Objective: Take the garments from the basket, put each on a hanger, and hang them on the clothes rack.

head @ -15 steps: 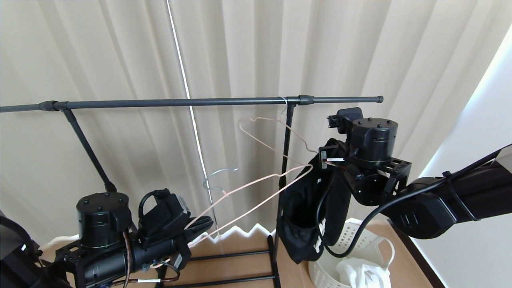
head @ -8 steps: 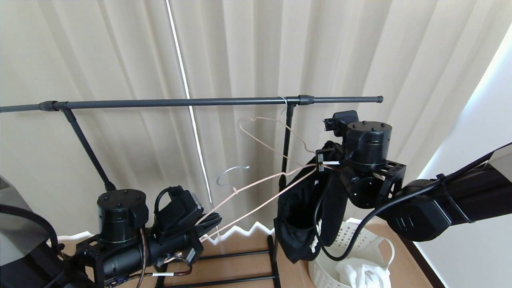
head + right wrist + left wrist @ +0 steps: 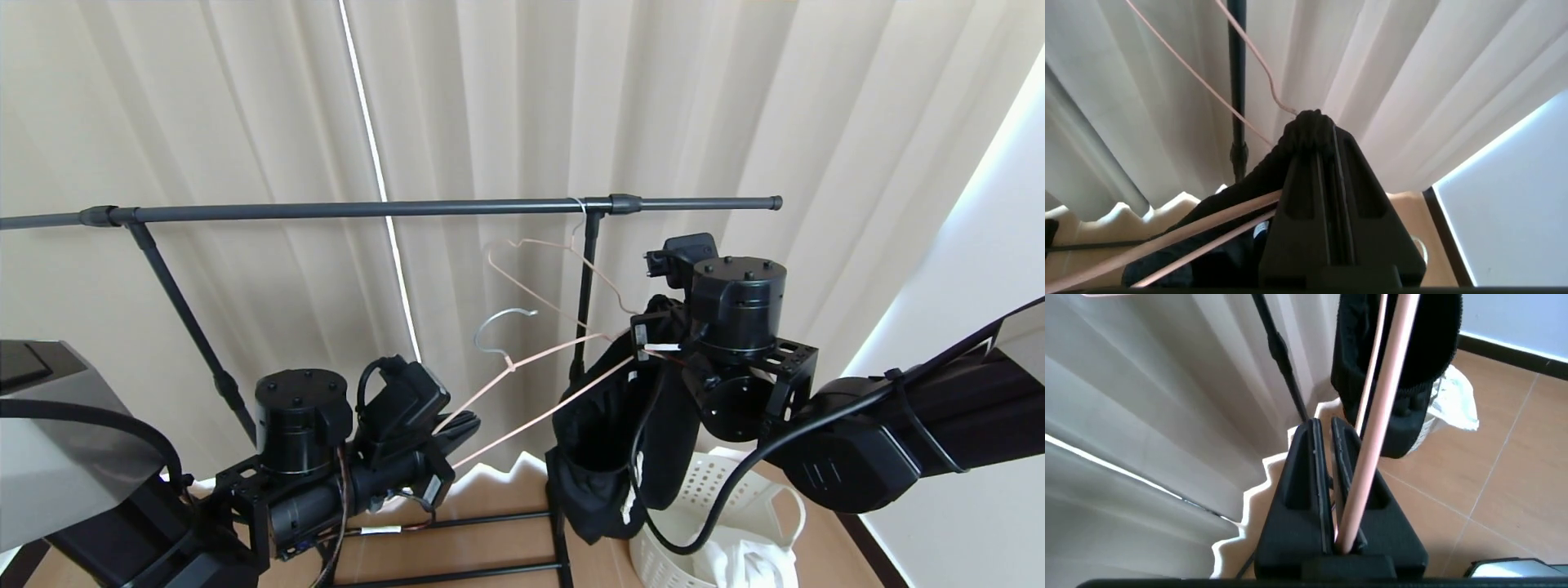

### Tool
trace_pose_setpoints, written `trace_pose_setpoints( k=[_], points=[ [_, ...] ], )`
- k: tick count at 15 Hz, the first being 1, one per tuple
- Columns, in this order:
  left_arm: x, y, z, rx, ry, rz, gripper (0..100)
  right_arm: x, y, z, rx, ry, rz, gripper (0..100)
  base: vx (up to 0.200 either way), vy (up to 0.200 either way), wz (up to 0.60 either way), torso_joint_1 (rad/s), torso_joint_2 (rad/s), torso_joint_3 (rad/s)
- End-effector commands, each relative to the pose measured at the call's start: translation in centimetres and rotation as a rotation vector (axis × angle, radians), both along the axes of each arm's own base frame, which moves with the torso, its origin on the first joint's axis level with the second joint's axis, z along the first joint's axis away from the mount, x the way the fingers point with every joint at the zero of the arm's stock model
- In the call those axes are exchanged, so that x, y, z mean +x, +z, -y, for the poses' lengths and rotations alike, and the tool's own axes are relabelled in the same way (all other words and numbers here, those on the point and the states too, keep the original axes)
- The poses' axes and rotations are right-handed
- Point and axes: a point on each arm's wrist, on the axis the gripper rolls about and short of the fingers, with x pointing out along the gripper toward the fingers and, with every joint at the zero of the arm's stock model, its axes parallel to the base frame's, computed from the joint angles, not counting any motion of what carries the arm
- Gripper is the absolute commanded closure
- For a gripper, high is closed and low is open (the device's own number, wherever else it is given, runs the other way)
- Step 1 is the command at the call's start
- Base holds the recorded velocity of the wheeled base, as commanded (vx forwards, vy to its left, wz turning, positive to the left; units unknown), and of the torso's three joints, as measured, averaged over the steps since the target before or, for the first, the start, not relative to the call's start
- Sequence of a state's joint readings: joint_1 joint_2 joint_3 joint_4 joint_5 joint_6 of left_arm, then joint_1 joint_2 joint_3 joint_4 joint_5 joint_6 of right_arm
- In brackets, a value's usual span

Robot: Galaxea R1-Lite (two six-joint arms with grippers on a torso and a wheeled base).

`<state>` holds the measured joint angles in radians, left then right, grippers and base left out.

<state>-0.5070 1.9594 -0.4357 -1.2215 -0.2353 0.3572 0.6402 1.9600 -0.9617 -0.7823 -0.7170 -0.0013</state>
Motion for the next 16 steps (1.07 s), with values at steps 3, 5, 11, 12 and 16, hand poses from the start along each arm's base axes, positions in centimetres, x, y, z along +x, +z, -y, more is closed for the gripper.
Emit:
trace_pose_setpoints(
  k=[3, 5, 11, 12, 16],
  points=[
    [0.1, 0.0, 0.2, -0.003, -0.001, 0.001, 100, -1.0, -0.1, -0.9, -0.004, 0.017, -0.001, 100, 0.000, 0.000, 0.00, 0.000, 0.00, 0.000],
    [0.1, -0.1, 0.2, -0.010, 0.020, -0.010, 100, -2.4, 0.3, -2.0, 0.009, 0.053, 0.025, 100, 0.000, 0.000, 0.00, 0.000, 0.00, 0.000],
    [0.6, 0.1, -0.3, -0.061, 0.150, -0.040, 100, -1.5, 1.7, -1.2, 0.033, -0.044, 0.074, 100, 0.000, 0.000, 0.00, 0.000, 0.00, 0.000],
    [0.7, 0.3, -0.2, -0.075, 0.159, -0.040, 100, -1.5, 1.8, -1.2, 0.033, -0.049, 0.076, 100, 0.000, 0.000, 0.00, 0.000, 0.00, 0.000],
    [1.8, 1.5, 1.2, -0.120, 0.166, -0.010, 100, -2.2, 1.6, -2.1, 0.025, -0.033, 0.071, 100, 0.000, 0.000, 0.00, 0.000, 0.00, 0.000]
  ],
)
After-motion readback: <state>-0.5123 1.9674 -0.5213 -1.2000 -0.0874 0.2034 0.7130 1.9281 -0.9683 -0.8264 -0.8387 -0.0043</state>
